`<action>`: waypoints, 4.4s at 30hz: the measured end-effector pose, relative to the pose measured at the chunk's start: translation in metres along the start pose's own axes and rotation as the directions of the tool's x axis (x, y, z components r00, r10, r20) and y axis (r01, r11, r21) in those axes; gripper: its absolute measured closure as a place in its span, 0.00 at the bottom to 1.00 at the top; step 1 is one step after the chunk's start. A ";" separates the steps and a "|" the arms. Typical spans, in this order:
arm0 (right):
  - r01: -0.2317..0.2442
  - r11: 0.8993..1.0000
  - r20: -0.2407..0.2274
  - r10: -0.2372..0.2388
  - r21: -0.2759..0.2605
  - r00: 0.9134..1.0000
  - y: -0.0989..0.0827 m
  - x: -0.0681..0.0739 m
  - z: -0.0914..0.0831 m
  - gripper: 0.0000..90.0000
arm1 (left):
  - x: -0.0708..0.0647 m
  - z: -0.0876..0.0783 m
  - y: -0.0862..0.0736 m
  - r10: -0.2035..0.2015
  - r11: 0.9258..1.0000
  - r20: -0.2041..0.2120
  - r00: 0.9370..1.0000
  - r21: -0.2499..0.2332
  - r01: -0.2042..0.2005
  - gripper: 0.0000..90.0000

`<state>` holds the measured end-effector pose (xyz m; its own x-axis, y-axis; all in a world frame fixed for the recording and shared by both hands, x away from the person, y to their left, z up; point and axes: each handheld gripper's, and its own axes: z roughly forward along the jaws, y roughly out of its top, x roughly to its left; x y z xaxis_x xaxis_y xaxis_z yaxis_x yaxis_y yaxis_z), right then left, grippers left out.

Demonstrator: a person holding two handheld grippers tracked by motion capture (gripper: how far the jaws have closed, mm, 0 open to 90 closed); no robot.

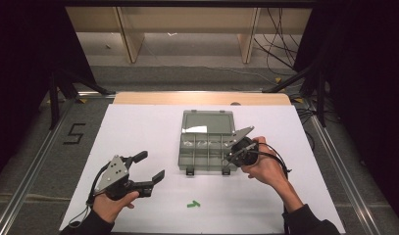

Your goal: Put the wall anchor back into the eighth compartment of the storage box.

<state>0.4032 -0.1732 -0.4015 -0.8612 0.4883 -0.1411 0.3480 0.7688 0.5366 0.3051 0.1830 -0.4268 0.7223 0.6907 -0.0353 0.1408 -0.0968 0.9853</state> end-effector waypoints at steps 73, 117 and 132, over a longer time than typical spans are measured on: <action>-0.024 0.991 0.014 0.026 -0.128 1.000 0.015 0.039 0.002 0.33 | 0.000 -0.001 0.000 -0.008 1.000 -0.003 1.000 -0.007 0.008 0.18; 0.141 0.986 -0.259 -0.114 0.091 0.959 0.019 0.110 0.058 0.64 | 0.000 -0.001 0.001 -0.008 1.000 -0.003 1.000 -0.009 0.008 0.18; 0.172 0.976 -0.290 -0.128 0.131 0.949 0.017 0.113 0.067 0.79 | 0.000 -0.001 0.001 -0.007 1.000 -0.003 1.000 -0.008 0.007 0.18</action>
<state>0.3363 -0.0775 -0.4646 -0.9687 0.2452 0.0387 0.2405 0.8885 0.3907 0.3046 0.1840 -0.4261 0.7192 0.6935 -0.0416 0.1400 -0.0860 0.9864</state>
